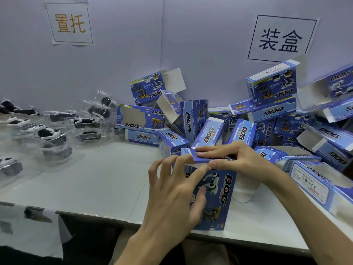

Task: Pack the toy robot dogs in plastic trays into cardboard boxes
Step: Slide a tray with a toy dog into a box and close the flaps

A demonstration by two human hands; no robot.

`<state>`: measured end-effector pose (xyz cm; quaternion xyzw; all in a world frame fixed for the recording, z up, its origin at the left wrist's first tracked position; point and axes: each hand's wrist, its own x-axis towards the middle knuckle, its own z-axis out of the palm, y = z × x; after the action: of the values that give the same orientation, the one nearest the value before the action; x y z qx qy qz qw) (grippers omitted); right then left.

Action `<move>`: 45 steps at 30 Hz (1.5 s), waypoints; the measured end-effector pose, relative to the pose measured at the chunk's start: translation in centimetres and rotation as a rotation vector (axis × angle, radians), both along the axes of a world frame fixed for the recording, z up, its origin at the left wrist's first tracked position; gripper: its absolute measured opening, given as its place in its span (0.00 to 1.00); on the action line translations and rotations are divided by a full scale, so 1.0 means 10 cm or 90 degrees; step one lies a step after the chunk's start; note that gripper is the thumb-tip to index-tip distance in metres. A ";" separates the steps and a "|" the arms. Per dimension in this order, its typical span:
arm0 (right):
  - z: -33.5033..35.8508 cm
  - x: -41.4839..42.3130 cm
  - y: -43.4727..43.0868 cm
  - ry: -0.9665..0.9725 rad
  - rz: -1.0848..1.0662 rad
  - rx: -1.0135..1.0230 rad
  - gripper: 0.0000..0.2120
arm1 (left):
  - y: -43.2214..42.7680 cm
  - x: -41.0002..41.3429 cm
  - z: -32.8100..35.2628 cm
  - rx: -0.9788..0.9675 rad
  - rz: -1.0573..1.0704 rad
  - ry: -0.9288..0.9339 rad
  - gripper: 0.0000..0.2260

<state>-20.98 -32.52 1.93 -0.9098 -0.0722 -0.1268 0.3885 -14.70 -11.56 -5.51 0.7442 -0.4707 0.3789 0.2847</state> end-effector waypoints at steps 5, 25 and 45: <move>-0.01 -0.05 0.08 -0.002 -0.025 -0.067 0.14 | 0.02 0.06 -0.05 0.001 -0.028 0.007 0.23; -0.37 -0.21 0.27 -0.340 -0.142 0.185 0.03 | -0.28 0.02 0.24 -0.047 -0.170 0.159 0.14; -0.54 -0.31 0.44 -0.350 -0.243 0.213 0.11 | -0.33 0.11 0.17 -0.104 -0.282 0.211 0.13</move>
<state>-24.10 -28.09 -3.44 -0.7629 0.0191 -0.4463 0.4674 -13.59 -14.86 -3.82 0.6495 -0.5366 0.2173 0.4929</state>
